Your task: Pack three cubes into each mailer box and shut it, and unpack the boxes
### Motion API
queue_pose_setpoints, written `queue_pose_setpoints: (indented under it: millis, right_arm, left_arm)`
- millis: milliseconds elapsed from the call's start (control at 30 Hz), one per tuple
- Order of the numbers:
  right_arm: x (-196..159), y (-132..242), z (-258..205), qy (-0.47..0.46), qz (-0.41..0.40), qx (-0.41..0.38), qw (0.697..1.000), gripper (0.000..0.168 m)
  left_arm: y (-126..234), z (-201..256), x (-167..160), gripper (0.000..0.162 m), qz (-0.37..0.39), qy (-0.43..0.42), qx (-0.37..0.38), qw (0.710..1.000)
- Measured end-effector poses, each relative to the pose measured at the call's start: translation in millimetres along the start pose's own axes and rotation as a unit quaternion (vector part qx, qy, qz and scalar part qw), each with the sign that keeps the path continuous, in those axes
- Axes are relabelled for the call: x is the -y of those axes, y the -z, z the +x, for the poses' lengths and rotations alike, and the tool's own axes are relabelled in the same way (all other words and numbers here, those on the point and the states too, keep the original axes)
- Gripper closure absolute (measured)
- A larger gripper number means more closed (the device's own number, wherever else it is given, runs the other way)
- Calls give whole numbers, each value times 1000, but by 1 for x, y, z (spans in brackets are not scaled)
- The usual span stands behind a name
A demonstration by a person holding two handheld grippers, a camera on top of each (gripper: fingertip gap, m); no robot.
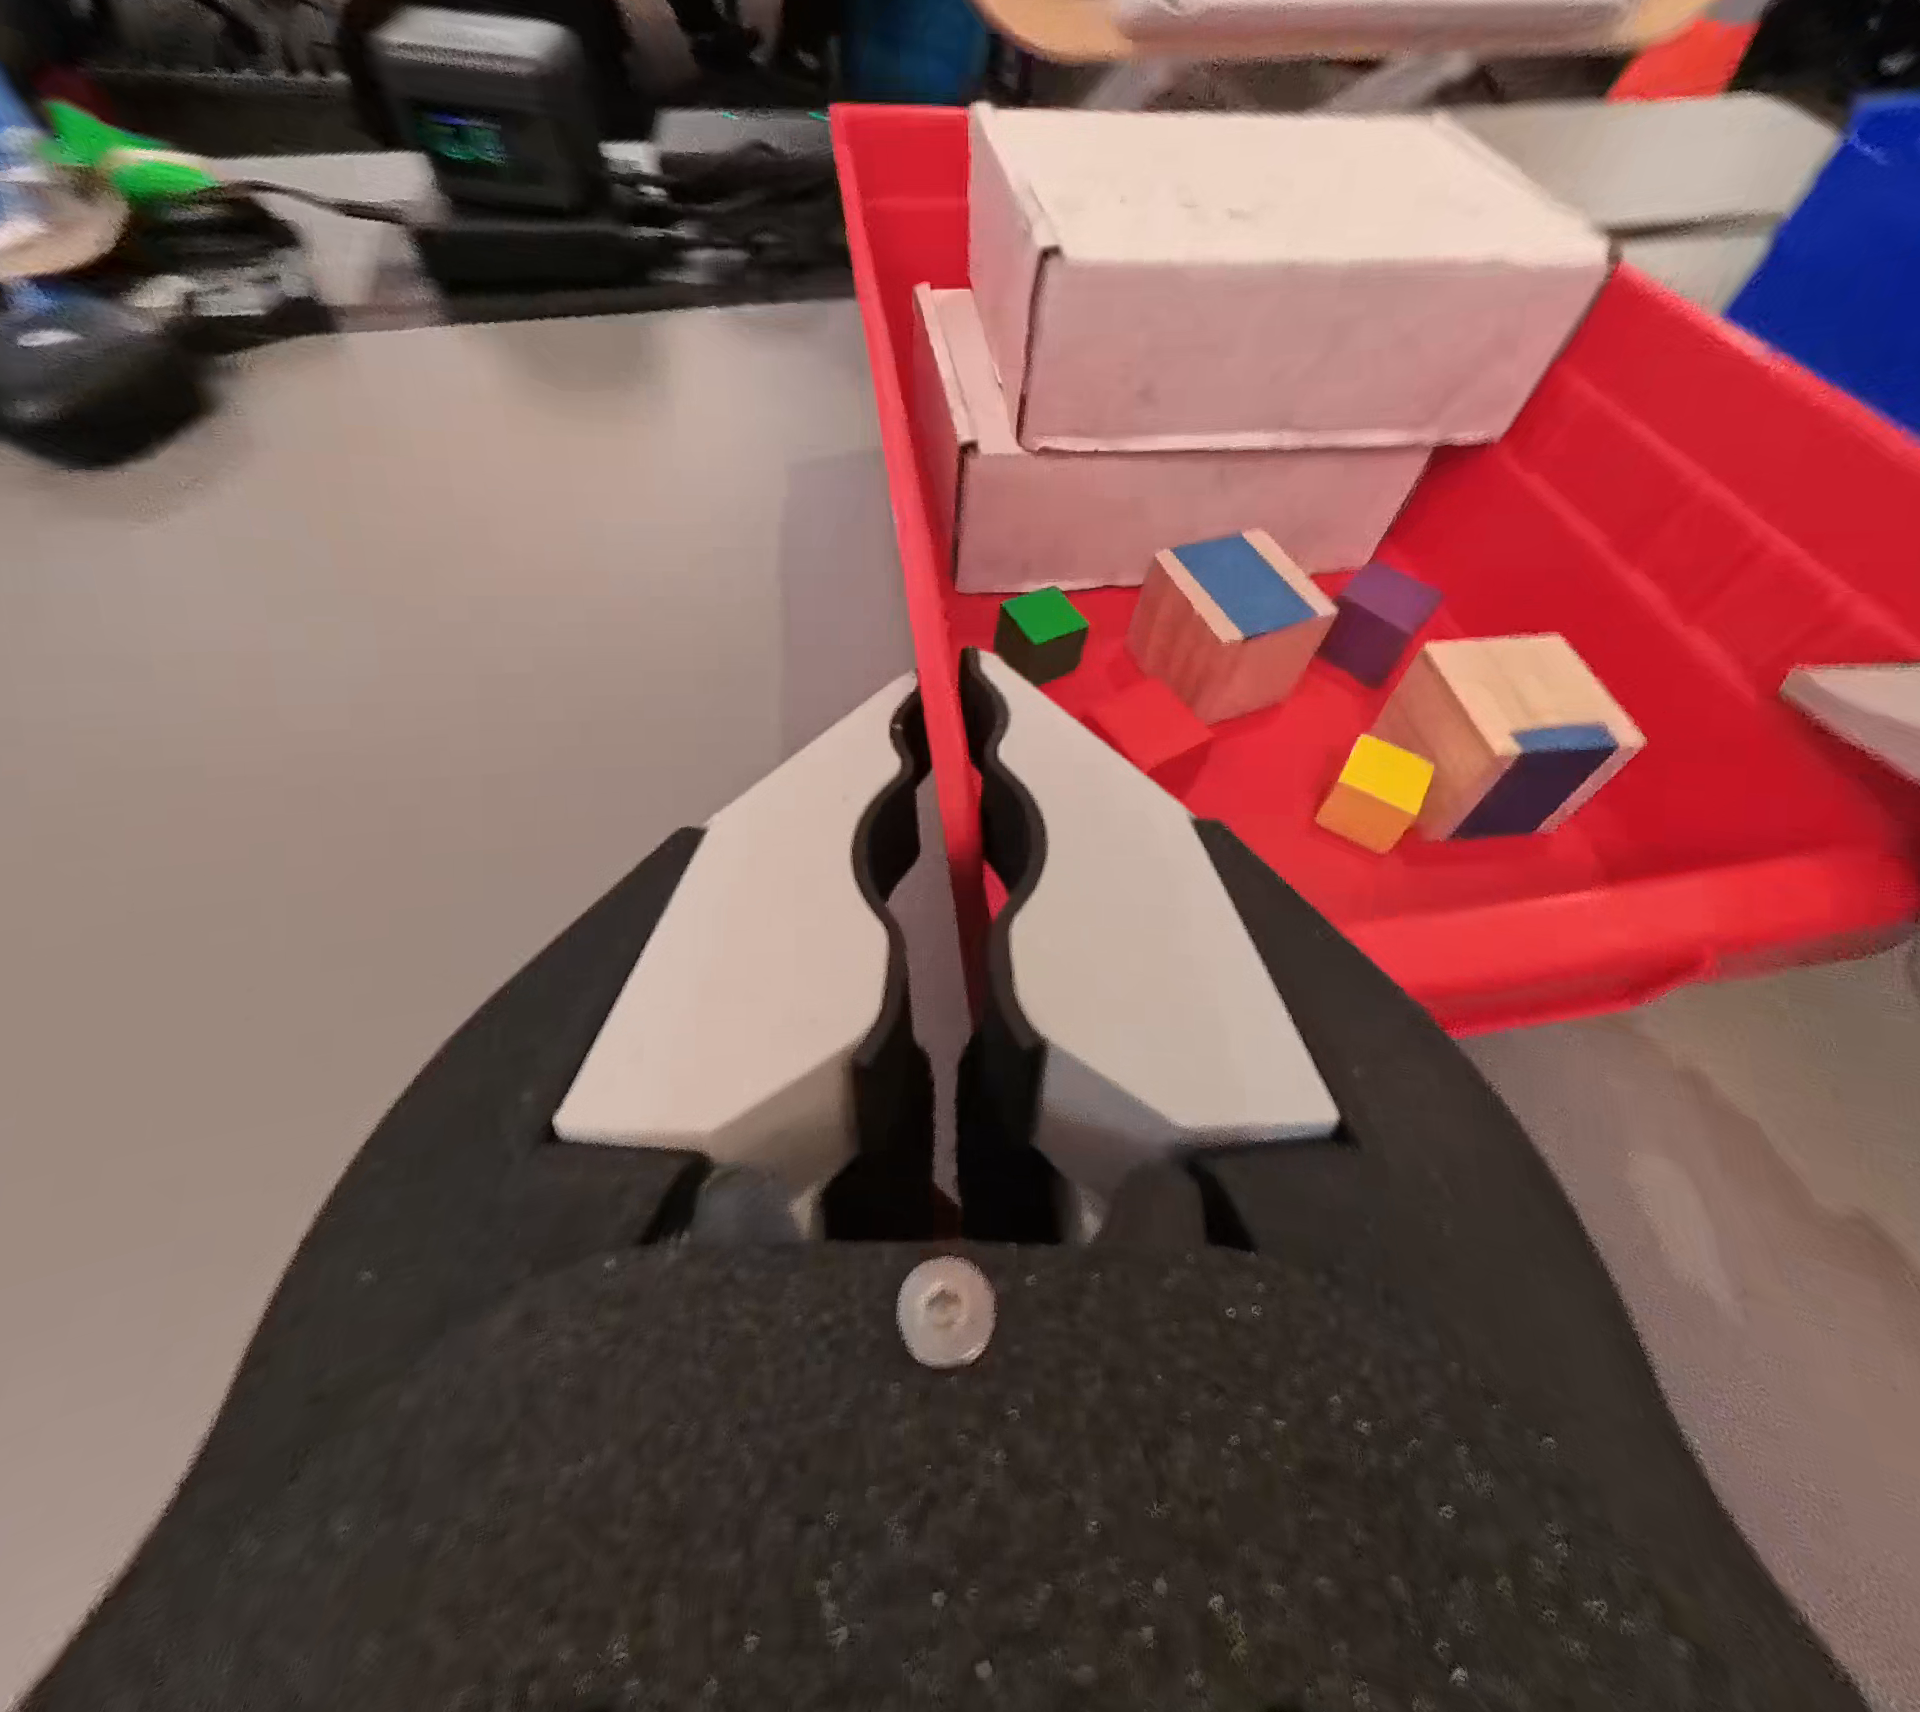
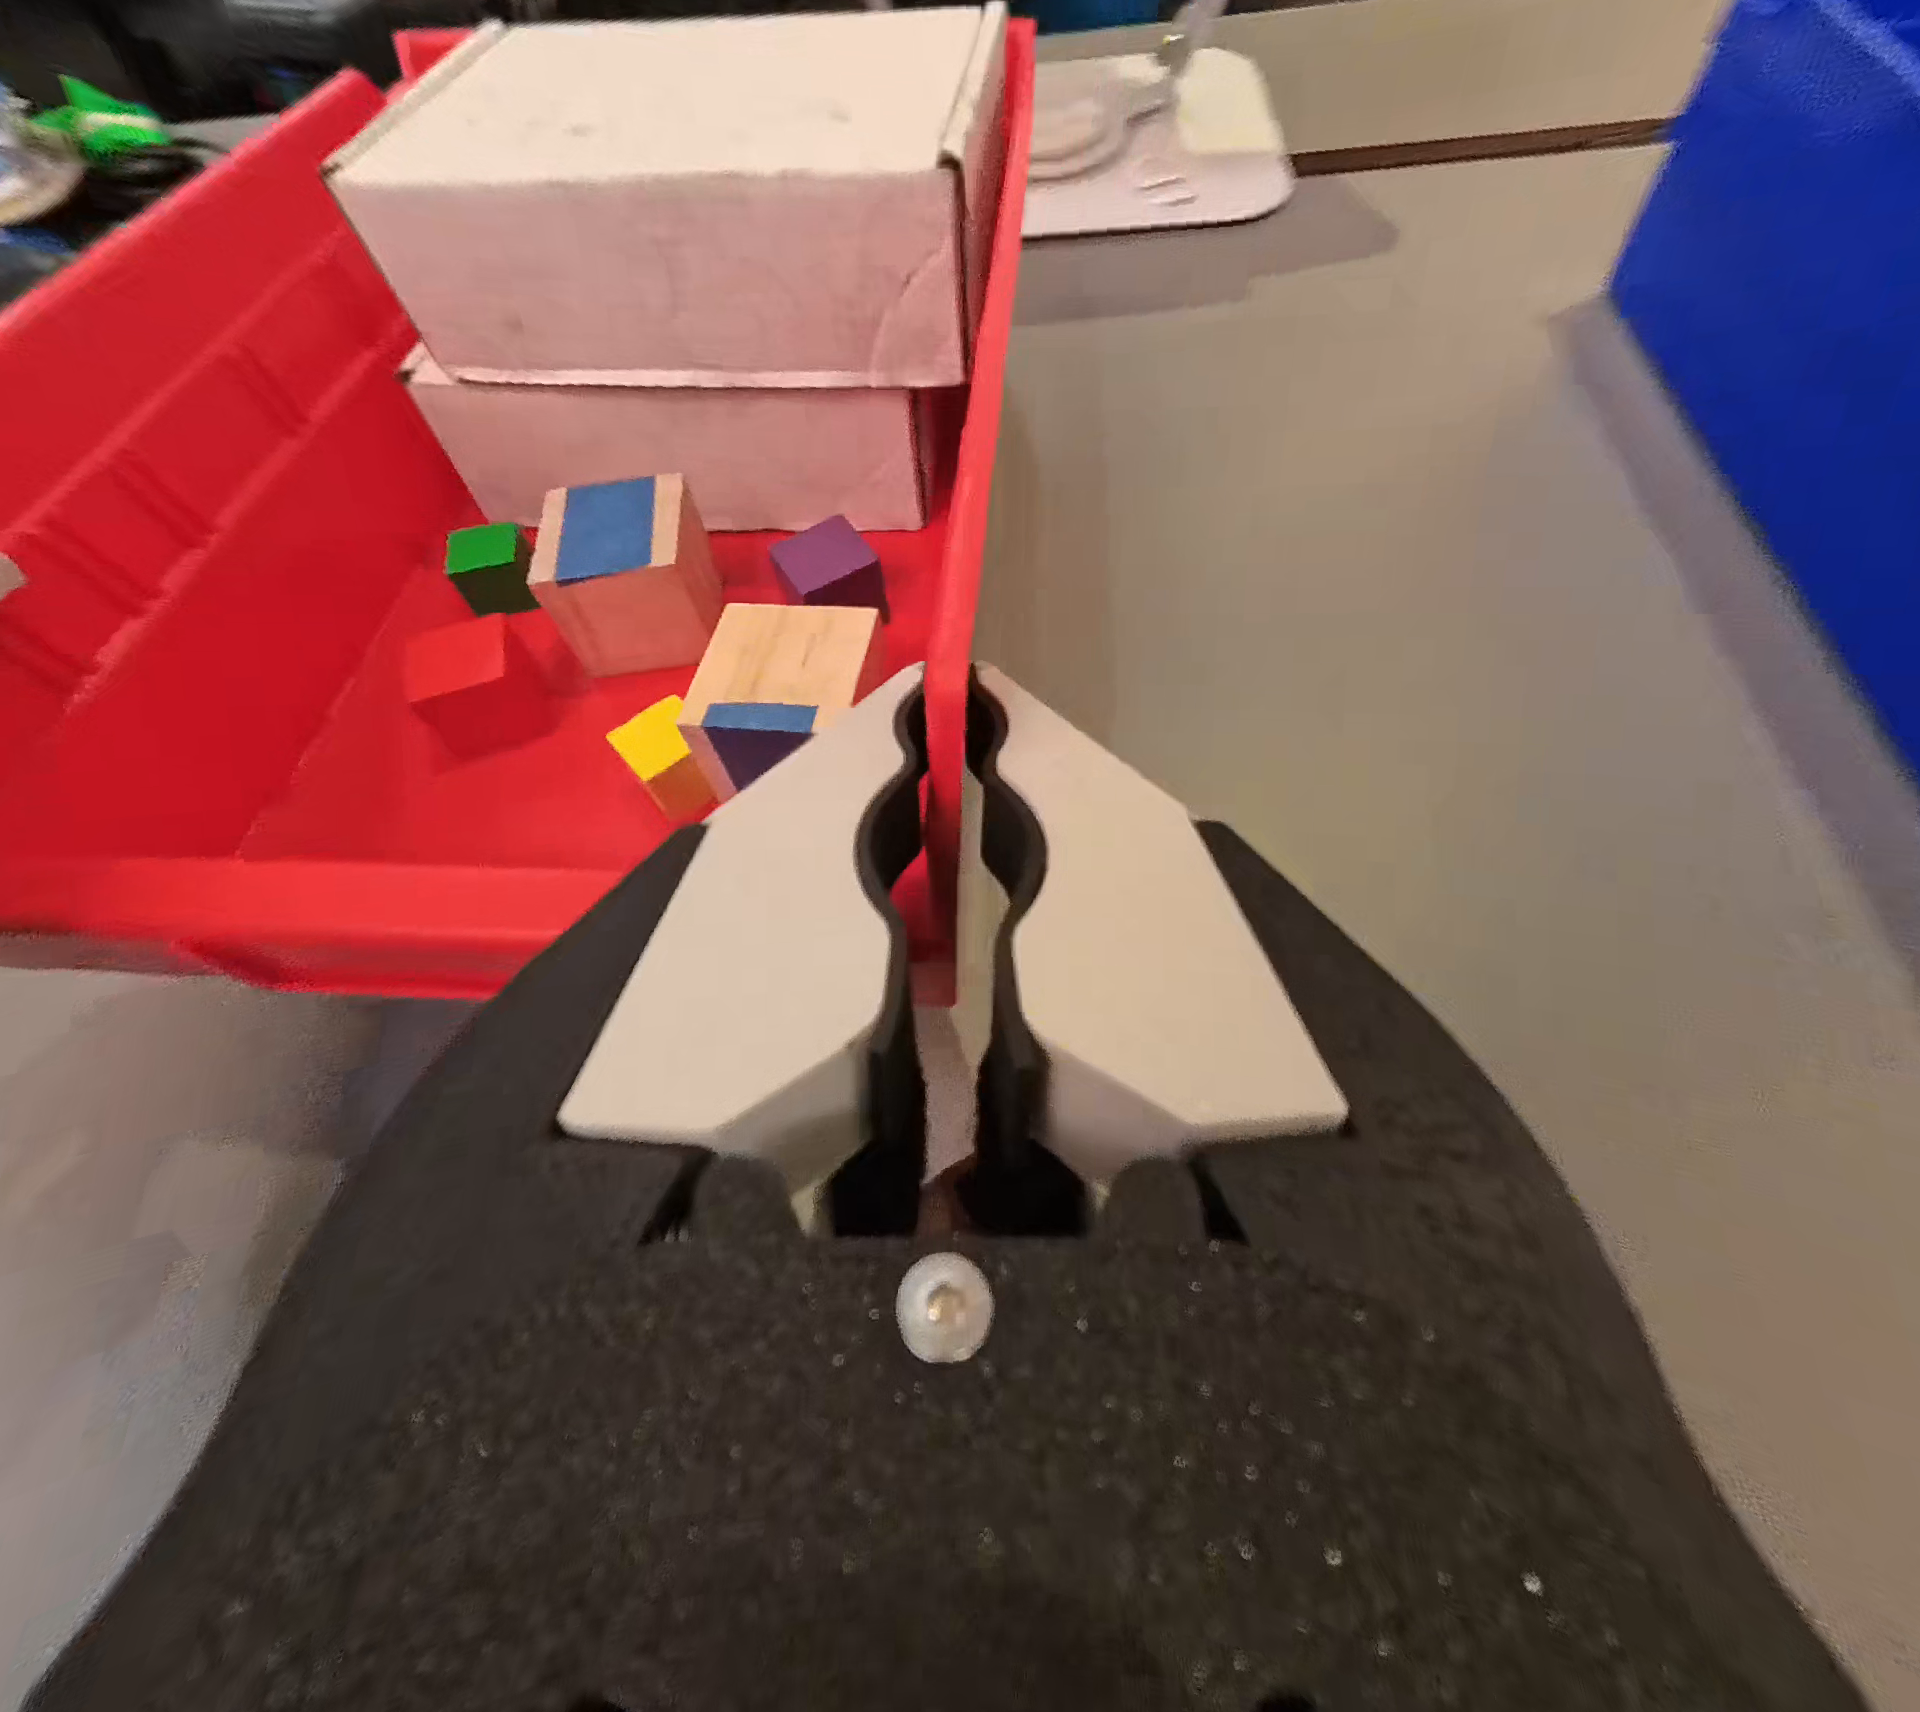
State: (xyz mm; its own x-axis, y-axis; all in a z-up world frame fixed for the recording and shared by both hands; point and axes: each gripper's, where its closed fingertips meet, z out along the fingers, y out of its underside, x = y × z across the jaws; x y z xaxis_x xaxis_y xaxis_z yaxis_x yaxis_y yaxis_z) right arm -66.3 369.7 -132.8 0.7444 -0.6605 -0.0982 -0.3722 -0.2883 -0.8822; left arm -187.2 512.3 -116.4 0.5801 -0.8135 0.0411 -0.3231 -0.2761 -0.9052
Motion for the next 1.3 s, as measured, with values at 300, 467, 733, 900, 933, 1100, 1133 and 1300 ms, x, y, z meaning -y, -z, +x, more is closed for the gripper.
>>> queue_pose_setpoints:
  millis: [300,467,733,900,933,1100,1133,1300]
  right_arm:
    - [6,-23,-163,85,62,48,993,165]
    - [-12,-42,-195,83,36,59,994,165]
    - [-32,-48,-205,85,36,102,990,159]
    - [-24,-19,-199,35,-18,298,954,137]
    - [-16,-5,-190,28,-15,331,943,135]
    - [27,42,-78,42,18,362,931,112]
    - [37,44,-39,52,43,328,942,111]
    - [55,53,179,86,123,51,987,111]
  left_arm:
    - [43,-162,2,161,66,19,57,996]
    - [38,-200,-10,161,58,14,64,996]
    - [24,-212,-35,160,35,26,55,998]
    - [29,-213,-36,153,34,59,59,996]
    - [34,-215,-33,146,41,51,72,995]
    - [94,-217,22,139,152,45,130,979]
    - [111,-211,39,140,191,43,138,971]
    - [133,-153,47,147,207,43,132,968]
